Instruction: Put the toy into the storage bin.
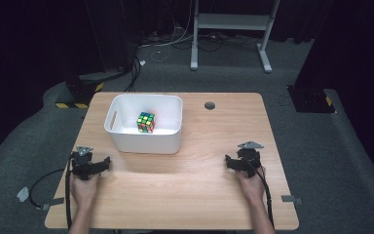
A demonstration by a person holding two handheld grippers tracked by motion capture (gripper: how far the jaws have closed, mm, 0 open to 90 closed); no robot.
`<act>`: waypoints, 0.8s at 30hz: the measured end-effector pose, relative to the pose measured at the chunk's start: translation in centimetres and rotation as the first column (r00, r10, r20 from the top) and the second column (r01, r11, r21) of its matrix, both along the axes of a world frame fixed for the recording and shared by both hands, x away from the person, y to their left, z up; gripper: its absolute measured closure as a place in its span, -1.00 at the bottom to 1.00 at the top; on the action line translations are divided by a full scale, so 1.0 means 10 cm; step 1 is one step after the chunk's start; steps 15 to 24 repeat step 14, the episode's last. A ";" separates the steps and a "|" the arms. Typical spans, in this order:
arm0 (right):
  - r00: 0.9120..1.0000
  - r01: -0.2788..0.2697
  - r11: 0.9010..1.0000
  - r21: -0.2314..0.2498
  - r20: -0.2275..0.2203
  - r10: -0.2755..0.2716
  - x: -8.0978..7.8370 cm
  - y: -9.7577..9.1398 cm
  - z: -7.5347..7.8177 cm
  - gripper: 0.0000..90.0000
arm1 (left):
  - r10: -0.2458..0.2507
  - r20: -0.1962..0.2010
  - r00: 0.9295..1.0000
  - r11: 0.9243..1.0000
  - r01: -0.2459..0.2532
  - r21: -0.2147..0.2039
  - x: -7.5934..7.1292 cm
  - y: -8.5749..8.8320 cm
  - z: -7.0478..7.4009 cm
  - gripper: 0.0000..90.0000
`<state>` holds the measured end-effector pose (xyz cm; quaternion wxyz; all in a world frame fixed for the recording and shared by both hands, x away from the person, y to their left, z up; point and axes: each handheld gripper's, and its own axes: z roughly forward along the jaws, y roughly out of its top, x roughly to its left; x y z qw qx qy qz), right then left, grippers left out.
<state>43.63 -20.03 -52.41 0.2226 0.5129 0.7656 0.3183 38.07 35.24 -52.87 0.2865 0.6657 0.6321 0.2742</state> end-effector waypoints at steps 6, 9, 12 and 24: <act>1.000 0.000 1.000 0.000 0.000 0.000 0.00 0.00 0.00 -0.57 | 0.002 -0.001 1.000 1.000 -0.002 -0.001 0.00 0.00 0.00 -0.67; 1.000 0.000 1.000 0.000 0.000 0.000 0.00 0.00 0.00 -0.57 | 0.002 -0.001 1.000 1.000 -0.002 -0.001 0.00 0.00 0.00 -0.67; 1.000 0.000 1.000 0.000 0.000 0.000 0.00 0.00 0.00 -0.57 | 0.003 -0.001 1.000 1.000 -0.003 -0.002 0.00 0.00 0.00 -0.67; 1.000 0.000 1.000 0.000 0.000 0.000 0.00 0.00 0.00 -0.57 | 0.003 0.000 1.000 1.000 -0.003 -0.001 0.00 0.00 0.00 -0.67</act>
